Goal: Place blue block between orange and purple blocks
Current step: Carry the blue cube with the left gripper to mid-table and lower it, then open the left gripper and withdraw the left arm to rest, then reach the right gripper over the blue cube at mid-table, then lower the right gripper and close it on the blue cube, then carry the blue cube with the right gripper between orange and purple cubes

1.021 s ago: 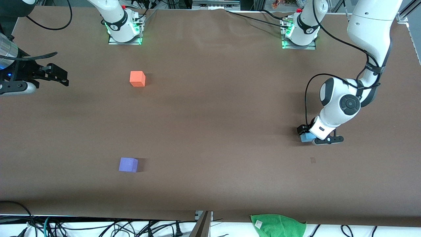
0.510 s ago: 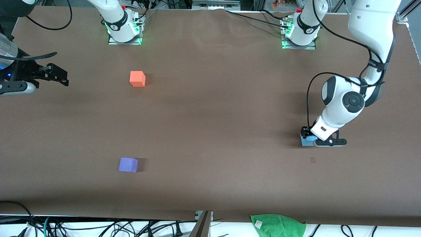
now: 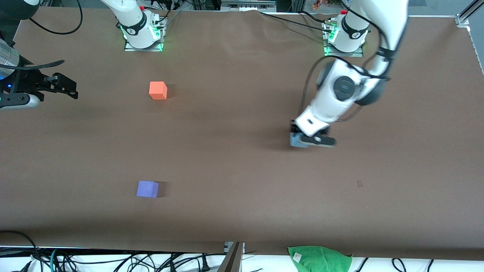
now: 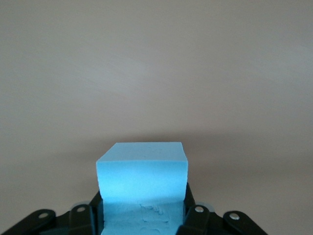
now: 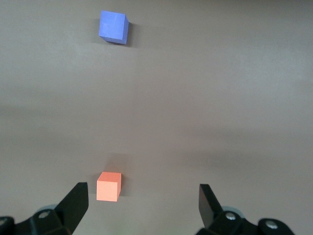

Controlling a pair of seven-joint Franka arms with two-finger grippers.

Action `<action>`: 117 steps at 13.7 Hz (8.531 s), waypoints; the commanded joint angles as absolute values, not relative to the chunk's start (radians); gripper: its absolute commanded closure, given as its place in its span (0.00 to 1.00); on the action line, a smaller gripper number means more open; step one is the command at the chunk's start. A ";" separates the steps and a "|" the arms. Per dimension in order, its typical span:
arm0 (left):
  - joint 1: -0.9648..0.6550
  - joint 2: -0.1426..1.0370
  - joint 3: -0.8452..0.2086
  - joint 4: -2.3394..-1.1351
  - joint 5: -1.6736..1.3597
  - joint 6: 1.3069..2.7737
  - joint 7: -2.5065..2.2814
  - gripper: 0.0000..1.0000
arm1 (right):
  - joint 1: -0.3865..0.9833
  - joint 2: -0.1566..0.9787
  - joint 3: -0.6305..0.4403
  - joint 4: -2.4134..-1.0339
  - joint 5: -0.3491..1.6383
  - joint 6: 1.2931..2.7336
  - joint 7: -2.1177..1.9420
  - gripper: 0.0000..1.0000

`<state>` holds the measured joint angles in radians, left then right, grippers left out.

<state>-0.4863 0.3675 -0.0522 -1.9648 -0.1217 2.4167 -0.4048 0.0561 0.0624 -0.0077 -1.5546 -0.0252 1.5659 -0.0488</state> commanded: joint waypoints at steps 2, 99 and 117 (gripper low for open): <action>-0.691 0.513 -0.031 -1.772 -0.140 2.404 -0.549 1.00 | 0.052 0.072 -0.009 -1.529 -0.012 1.560 -0.063 0.00; -0.153 -0.031 0.074 -1.740 0.029 1.651 -0.080 0.00 | 0.736 0.463 -0.002 -2.068 0.094 2.560 0.661 0.00; -0.153 -0.029 0.080 -1.740 0.028 1.651 -0.078 0.00 | 0.733 0.318 -0.210 -2.019 0.094 2.364 0.467 0.44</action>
<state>-0.1578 -0.0229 0.0796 -1.7328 0.0183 1.6470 -0.1045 0.7335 0.3784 -0.1245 -2.0047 0.0984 2.4399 0.5571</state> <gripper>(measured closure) 0.000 0.392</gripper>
